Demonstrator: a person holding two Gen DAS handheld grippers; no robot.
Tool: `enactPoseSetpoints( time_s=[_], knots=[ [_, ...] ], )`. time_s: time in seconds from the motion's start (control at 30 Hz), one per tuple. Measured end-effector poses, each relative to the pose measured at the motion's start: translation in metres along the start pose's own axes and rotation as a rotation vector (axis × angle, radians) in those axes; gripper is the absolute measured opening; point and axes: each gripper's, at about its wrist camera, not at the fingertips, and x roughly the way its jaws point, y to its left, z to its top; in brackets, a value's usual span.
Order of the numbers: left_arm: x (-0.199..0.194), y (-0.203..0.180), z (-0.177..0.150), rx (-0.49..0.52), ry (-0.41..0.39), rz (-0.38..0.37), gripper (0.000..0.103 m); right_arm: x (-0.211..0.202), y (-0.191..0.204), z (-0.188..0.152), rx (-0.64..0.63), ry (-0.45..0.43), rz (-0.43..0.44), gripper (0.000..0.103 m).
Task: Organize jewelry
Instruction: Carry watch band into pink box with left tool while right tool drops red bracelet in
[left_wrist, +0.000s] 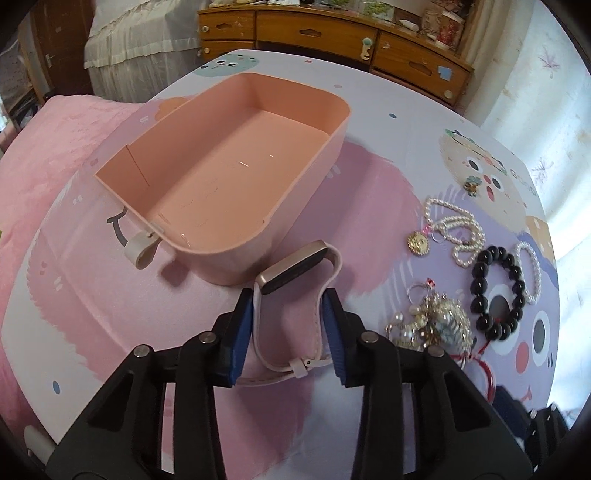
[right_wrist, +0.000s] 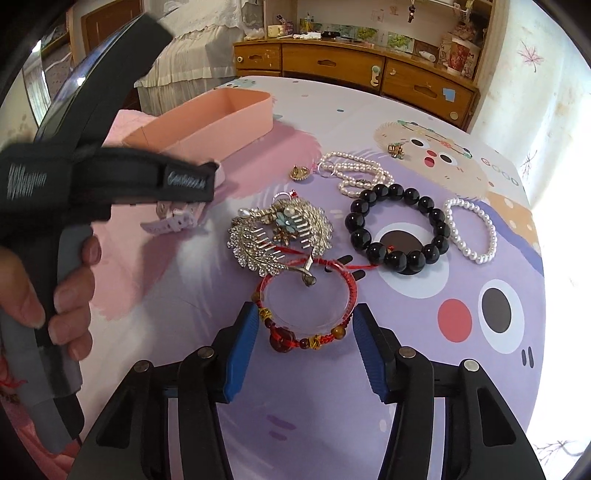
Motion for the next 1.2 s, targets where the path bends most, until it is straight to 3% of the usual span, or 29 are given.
enactPoseSetpoints(
  time_s=[0.23, 0.6, 0.63, 0.7, 0.83, 1.2],
  knots=[
    [-0.018, 0.014, -0.013, 0.130, 0.020, -0.069, 0.029, -0.025, 0.005, 0.003, 0.062, 0.027, -0.038, 0.052],
    [-0.080, 0.045, 0.003, 0.351, -0.069, -0.243, 0.027, -0.064, 0.033, 0.024, 0.224, 0.002, -0.091, 0.051],
    [-0.085, 0.049, 0.007, 0.365, -0.071, -0.261, 0.027, -0.069, 0.038, 0.028, 0.237, -0.008, -0.093, 0.045],
    [-0.093, 0.058, 0.015, 0.387, -0.072, -0.298, 0.027, -0.076, 0.047, 0.036, 0.271, -0.027, -0.096, 0.044],
    [-0.105, 0.078, 0.031, 0.424, -0.074, -0.351, 0.027, -0.084, 0.071, 0.053, 0.332, -0.096, -0.089, 0.044],
    [-0.115, 0.128, 0.096, 0.502, -0.154, -0.416, 0.028, -0.089, 0.154, 0.128, 0.323, -0.255, -0.108, 0.044]
  ],
)
